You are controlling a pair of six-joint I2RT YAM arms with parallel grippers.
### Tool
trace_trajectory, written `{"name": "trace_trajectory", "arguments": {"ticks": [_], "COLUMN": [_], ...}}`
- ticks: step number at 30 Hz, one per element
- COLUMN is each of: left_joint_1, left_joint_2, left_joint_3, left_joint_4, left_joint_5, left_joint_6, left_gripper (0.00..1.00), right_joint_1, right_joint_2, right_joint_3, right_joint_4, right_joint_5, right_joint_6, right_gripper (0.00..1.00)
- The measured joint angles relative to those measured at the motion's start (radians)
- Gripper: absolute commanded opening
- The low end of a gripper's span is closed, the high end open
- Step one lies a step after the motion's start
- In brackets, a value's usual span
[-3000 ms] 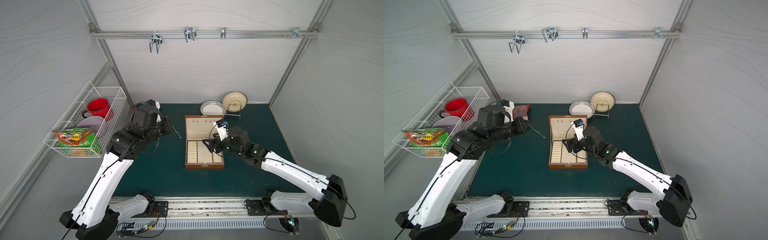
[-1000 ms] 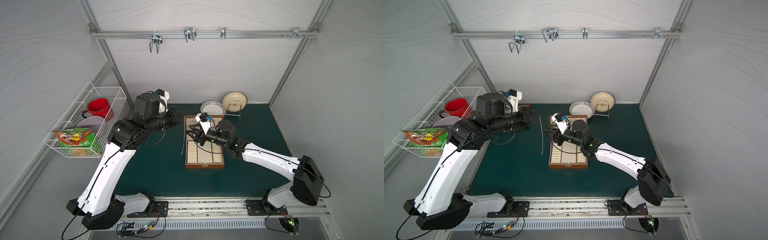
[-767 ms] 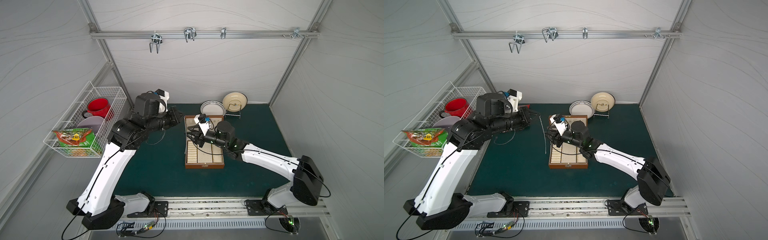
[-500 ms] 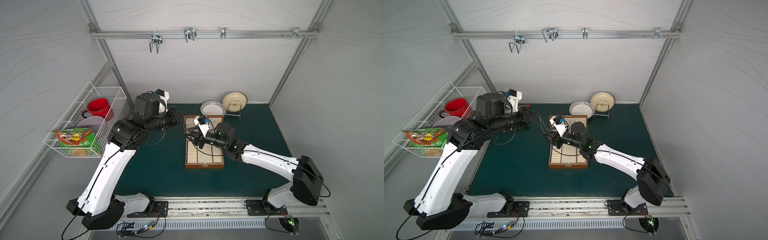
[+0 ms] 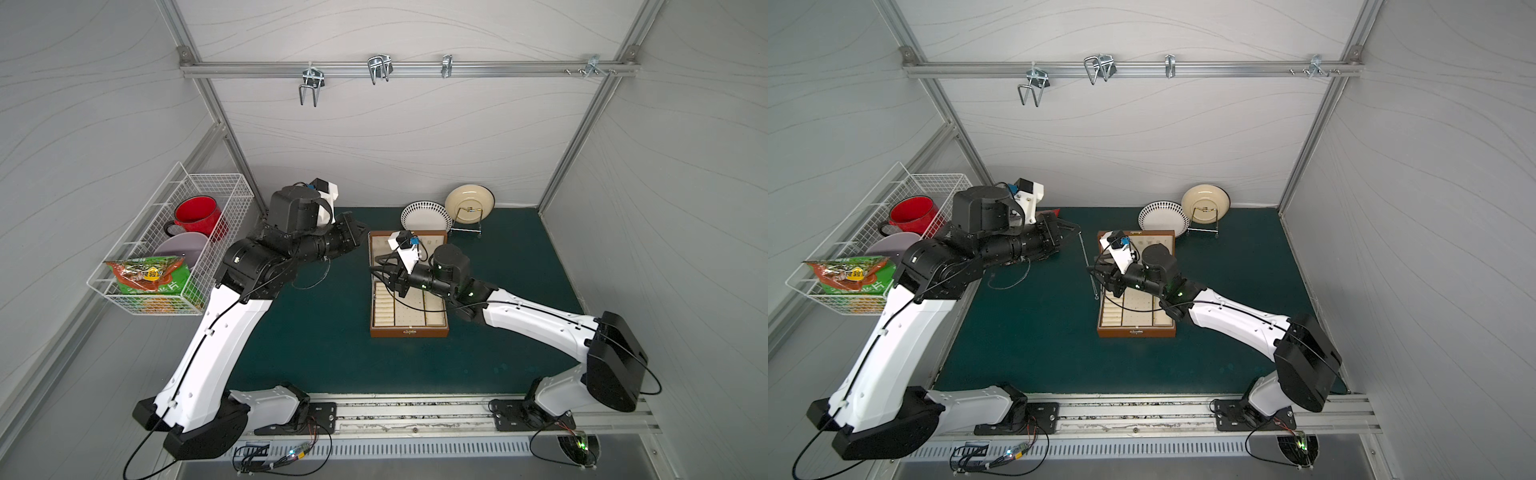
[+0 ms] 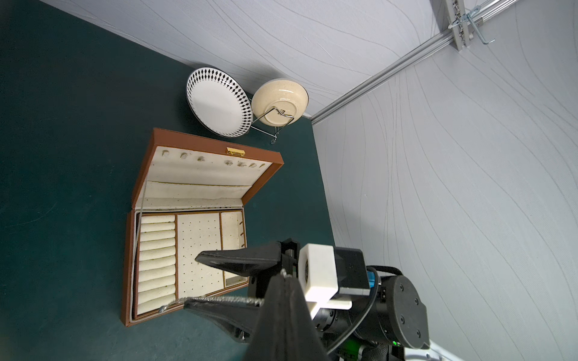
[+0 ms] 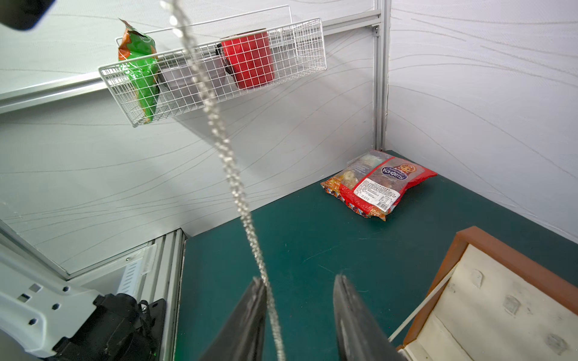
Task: Put jewelry chain into jewelry box
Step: Pick up the necklace from the center of the board.
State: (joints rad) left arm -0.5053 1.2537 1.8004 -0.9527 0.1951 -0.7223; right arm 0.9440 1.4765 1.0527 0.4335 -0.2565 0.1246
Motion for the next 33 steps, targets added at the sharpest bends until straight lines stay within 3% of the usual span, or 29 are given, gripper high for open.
{"name": "trace_trajectory", "arguments": {"ticks": [21,33], "left_joint_1": [0.0,0.0], "left_joint_2": [0.0,0.0], "left_joint_3": [0.0,0.0], "left_joint_4": [0.001,0.001], "left_joint_5": [0.002,0.004], "left_joint_6": [-0.007,-0.007], "left_gripper": [0.0,0.0], "right_joint_1": [0.019,0.019], "right_joint_2": [0.0,0.003], "right_joint_3": [0.002,0.006], "right_joint_4": [0.0,0.0], "right_joint_5": [-0.008,-0.006], "right_joint_6": [-0.018,-0.021], "right_gripper": [0.27,0.27]}}
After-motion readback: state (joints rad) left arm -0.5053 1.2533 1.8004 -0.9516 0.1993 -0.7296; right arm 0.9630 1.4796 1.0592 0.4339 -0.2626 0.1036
